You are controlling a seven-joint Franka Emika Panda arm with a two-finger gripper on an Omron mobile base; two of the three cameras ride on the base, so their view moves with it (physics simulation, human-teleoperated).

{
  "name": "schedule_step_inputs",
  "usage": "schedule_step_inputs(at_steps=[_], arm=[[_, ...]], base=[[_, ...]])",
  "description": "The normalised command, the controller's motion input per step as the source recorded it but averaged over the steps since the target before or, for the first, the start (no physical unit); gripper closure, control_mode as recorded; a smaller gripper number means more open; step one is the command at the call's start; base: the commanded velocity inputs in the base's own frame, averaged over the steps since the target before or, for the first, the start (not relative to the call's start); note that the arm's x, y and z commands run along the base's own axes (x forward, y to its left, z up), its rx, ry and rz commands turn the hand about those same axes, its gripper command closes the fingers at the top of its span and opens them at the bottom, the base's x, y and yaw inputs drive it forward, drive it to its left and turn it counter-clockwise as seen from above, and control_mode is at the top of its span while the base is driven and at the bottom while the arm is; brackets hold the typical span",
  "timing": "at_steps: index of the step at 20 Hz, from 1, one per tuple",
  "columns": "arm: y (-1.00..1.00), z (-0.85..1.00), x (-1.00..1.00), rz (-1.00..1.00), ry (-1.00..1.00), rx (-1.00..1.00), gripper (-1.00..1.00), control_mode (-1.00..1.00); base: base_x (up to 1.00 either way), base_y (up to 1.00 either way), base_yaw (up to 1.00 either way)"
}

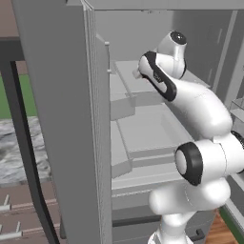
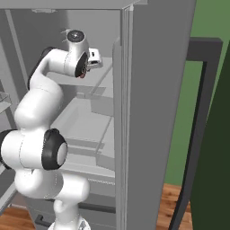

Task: Retrieve the sausage and cheese from the fridge and place them on the cutting board on the counter.

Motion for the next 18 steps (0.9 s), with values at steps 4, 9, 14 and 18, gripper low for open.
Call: schedule_step_inputs(at_steps=[4,9,14,18], arm=[[-0.28,0.32,-0.91,0.07,-0.12,0.00,1.00,-1.00],[-0.15,0.31,-1.00,0.11,-0.07,0.00,1.00,-1.00],[-0.04,0.10,-1.00,0.09,-0.10,0.00,1.00,-1.00],[-0.03,0.01,-1.00,0.08,-0.14,-0.06,1.00,-1.00]], base=[[0.00,0.00,0.00],[0.00,0.00,0.00],[0.00,0.00,0.00],[0.00,0.00,0.00]])
